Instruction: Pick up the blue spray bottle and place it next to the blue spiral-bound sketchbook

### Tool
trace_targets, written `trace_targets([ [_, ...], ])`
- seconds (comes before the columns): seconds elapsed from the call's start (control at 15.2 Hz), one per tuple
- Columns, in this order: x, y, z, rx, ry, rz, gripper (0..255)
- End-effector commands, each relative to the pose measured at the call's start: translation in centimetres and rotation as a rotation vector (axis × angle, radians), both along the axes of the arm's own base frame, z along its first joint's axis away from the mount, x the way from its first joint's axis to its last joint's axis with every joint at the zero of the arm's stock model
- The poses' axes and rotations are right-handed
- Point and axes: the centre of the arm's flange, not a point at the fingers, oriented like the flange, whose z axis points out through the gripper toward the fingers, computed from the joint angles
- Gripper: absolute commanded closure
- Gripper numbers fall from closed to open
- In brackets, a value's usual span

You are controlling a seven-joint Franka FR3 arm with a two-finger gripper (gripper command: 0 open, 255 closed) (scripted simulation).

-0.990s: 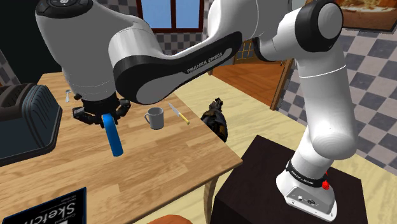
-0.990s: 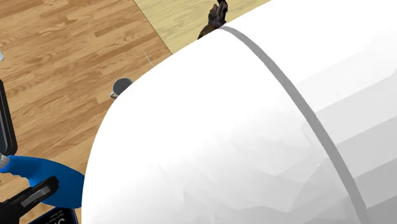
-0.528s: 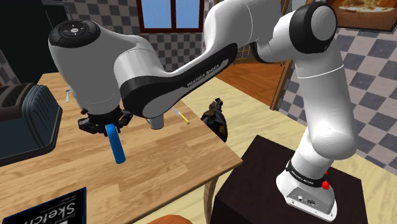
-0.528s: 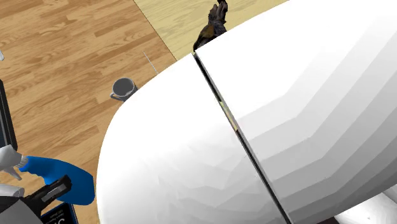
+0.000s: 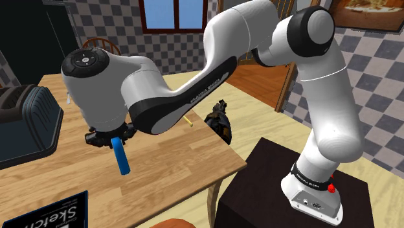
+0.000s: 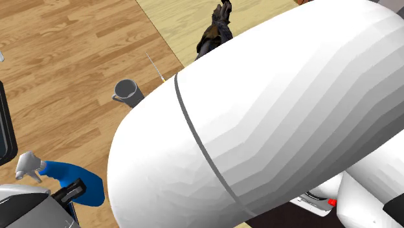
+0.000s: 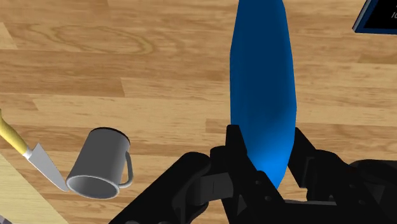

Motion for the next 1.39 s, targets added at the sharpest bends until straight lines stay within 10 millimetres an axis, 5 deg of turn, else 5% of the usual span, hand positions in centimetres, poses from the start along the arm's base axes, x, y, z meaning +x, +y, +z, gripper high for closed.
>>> trace_targets([
  [0.0,0.0,0.0,-1.1,0.0,0.0,0.0,255],
  [0.86,0.0,0.0,-7.8,0.0,0.0,0.0,255],
  [1.32,0.0,0.0,-7.8,0.0,0.0,0.0,255],
])
